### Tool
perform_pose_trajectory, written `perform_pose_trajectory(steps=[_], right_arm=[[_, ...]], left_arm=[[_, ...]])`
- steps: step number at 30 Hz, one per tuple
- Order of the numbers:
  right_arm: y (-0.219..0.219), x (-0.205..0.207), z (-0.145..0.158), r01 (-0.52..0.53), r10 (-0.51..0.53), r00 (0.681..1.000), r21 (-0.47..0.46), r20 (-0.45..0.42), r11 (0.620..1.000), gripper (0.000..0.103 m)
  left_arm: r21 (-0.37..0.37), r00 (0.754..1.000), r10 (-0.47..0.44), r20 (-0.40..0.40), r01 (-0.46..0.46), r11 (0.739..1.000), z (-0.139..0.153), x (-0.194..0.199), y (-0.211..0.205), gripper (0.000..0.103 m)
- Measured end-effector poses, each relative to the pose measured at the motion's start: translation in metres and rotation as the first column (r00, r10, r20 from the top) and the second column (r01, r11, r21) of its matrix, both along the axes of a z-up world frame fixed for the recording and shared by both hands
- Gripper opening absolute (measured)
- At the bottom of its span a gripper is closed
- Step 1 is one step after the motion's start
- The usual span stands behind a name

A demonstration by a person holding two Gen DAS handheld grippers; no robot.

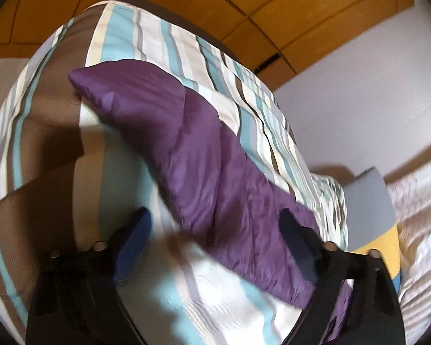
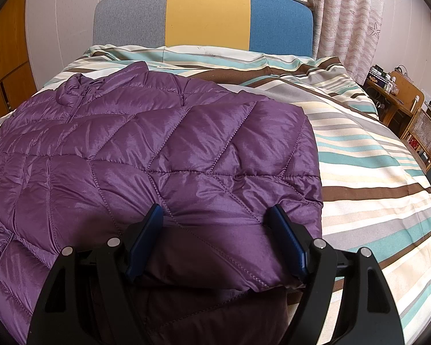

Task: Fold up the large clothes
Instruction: 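Reach the left gripper to the other sleeve cuff and close on it, then lift the held sleeve across the jacket body and release it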

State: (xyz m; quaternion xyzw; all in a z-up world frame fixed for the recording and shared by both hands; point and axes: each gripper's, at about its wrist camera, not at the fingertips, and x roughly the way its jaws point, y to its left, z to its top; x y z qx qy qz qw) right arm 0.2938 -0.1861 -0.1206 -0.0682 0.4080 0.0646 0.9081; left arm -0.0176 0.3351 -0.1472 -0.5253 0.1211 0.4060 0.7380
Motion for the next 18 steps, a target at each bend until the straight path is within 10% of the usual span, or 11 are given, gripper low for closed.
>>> perform_pose_trajectory(steps=[8,18], right_arm=[[0.0,0.0,0.0,0.0,0.0,1.0,0.0,0.0,1.0,0.077],[0.0,0.0,0.0,0.0,0.0,1.0,0.001,0.0,1.0,0.077]], left_arm=[[-0.104,0.995,0.093,-0.03,-0.095,0.99,-0.012,0.0,0.037,0.021],[0.194,0.994,-0.002,-0.11,0.024,0.981,0.051,0.052,-0.006,0.015]])
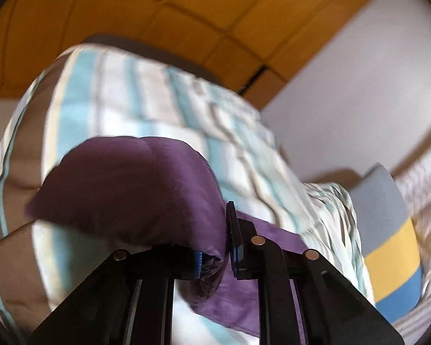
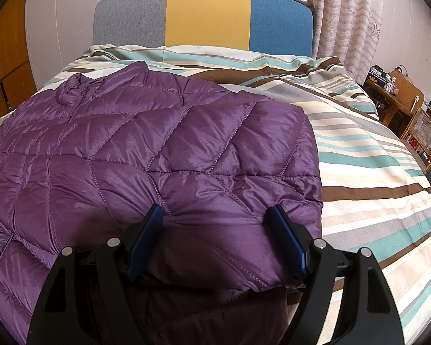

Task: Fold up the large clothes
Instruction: 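Lift the held sleeve across the jacket body and release it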

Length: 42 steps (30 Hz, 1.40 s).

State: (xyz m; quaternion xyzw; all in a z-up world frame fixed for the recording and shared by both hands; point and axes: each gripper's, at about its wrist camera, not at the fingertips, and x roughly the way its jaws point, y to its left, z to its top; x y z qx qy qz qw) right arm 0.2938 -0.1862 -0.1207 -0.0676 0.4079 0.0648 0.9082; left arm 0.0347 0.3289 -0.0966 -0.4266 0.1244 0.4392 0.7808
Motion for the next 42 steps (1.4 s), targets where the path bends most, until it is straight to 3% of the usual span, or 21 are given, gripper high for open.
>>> perform_pose_trajectory(steps=[6,13,18,22,25,31,34,42], right_arm=[[0.0,0.0,0.0,0.0,0.0,1.0,0.0,0.0,1.0,0.077],[0.0,0.0,0.0,0.0,0.0,1.0,0.003,0.001,1.0,0.077],[-0.001,0.0,0.001,0.0,0.0,1.0,0.004,0.001,1.0,0.077],[0.0,0.0,0.001,0.0,0.0,1.0,0.007,0.0,1.0,0.077],[0.0,0.0,0.001,0.0,0.0,1.0,0.008,0.001,1.0,0.077],[0.0,0.0,0.001,0.0,0.0,1.0,0.008,0.001,1.0,0.077],[0.0,0.0,0.001,0.0,0.0,1.0,0.009,0.001,1.0,0.077],[0.0,0.001,0.001,0.0,0.0,1.0,0.01,0.001,1.0,0.077]], left_arm=[[0.118,0.986,-0.158,-0.048,0.162,0.98,0.019,0.048,-0.038,0.015],[0.21,0.93,-0.351,-0.11,0.367,0.906,0.035,0.099,-0.099,0.015],[0.263,0.853,-0.469,-0.227,0.518,0.814,0.039,0.134,-0.15,0.015],[0.327,0.767,-0.544,-0.34,0.639,0.697,0.038,0.159,-0.193,0.015],[0.344,0.716,-0.577,-0.392,0.696,0.63,0.034,0.173,-0.218,0.015],[0.326,0.643,-0.635,-0.428,0.765,0.556,0.03,0.194,-0.263,0.015],[0.316,0.595,-0.667,-0.448,0.804,0.504,0.024,0.204,-0.287,0.015],[0.279,0.504,-0.721,-0.476,0.864,0.42,0.007,0.227,-0.336,0.015]])
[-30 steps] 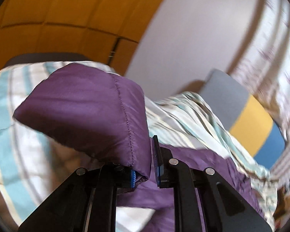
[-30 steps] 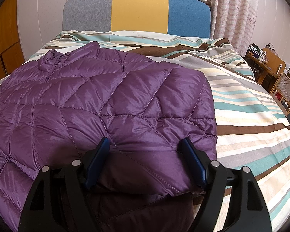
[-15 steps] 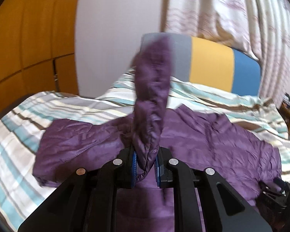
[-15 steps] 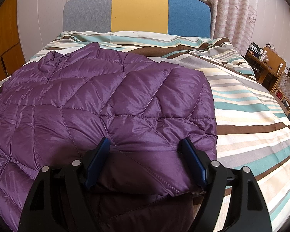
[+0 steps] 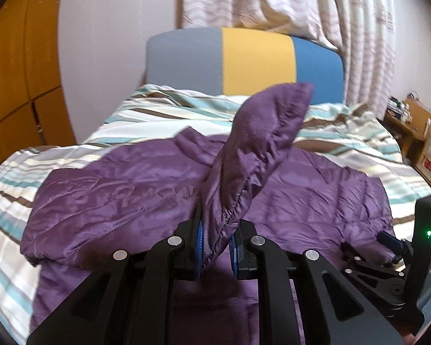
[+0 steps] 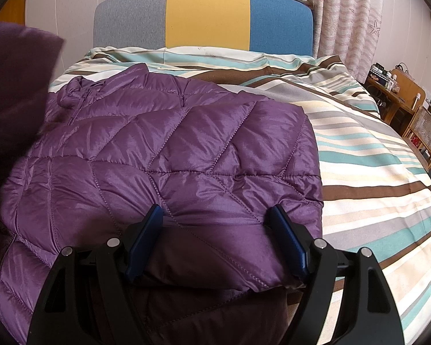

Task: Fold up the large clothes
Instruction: 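Lift the held sleeve across the jacket body and release it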

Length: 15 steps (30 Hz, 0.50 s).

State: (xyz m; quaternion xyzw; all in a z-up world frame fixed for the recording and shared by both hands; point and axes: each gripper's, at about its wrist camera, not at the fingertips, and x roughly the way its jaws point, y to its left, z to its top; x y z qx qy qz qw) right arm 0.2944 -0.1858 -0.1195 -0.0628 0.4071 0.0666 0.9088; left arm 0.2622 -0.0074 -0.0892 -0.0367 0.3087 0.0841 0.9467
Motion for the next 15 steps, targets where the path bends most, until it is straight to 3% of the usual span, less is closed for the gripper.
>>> perform_pose_trajectory(steps=[15], right_arm=[[0.001,-0.001,0.0,-0.002,0.002,1.0,0.009,-0.002,1.0,0.077]], left_arm=[[-0.032,0.992,-0.087,-0.089,0.084,0.996,-0.032,0.016,-0.017,0.015]])
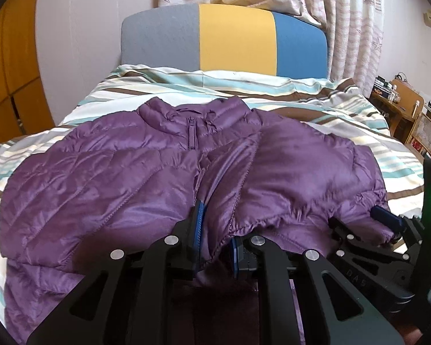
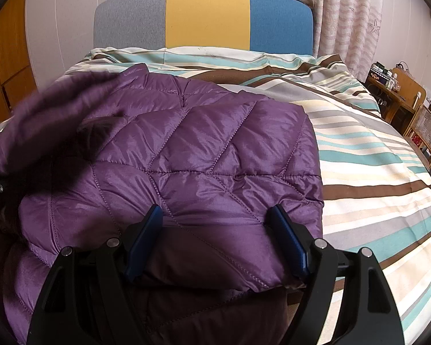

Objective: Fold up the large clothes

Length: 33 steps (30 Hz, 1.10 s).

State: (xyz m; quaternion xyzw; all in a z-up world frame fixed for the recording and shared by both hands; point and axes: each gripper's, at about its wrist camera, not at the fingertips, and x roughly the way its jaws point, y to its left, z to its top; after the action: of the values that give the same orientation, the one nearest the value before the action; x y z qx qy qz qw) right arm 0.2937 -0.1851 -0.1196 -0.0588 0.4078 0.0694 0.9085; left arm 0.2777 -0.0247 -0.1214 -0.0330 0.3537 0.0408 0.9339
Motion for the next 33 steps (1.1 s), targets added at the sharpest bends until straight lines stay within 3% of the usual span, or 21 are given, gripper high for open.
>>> perform_pose_trajectory(steps=[6,21,22,25,26,28,33], right_arm=[[0.0,0.0,0.0,0.0,0.0,1.0,-0.001,0.0,1.0,0.077],[0.0,-0.001,0.0,0.001,-0.001,1.0,-0.001,0.001,1.0,0.078],[0.0,-0.001,0.0,0.001,-0.001,1.0,-0.002,0.001,1.0,0.078],[0.0,-0.001,0.0,0.001,-0.001,1.0,-0.002,0.001,1.0,0.078],[-0.001,-0.001,0.0,0.001,-0.001,1.0,-0.002,0.001,1.0,0.078],[0.0,-0.001,0.0,0.001,-0.001,1.0,-0.002,0.001,1.0,0.078],[0.0,-0.003,0.002,0.002,-0.002,1.0,0.0,0.01,1.0,0.078]], left_arm=[[-0.028,1.0,-0.017,-0.026,0.016,0.999,-0.01,0.002,0.002,0.018],[-0.152,0.999,-0.045,-0.001,0.044,0.987,-0.006,-0.02,0.015,0.018],[-0.159,0.999,-0.048,0.0,0.047,0.986,-0.005,-0.022,0.016,0.024],[-0.201,0.997,-0.071,0.033,0.077,0.977,0.002,-0.036,0.02,0.08],[-0.196,0.997,-0.062,0.055,0.072,0.978,0.005,-0.041,0.02,0.086],[-0.195,0.995,-0.056,0.085,0.072,0.978,0.01,-0.049,0.021,0.086],[-0.276,0.996,-0.033,0.087,0.056,0.959,0.02,-0.066,0.045,0.086]])
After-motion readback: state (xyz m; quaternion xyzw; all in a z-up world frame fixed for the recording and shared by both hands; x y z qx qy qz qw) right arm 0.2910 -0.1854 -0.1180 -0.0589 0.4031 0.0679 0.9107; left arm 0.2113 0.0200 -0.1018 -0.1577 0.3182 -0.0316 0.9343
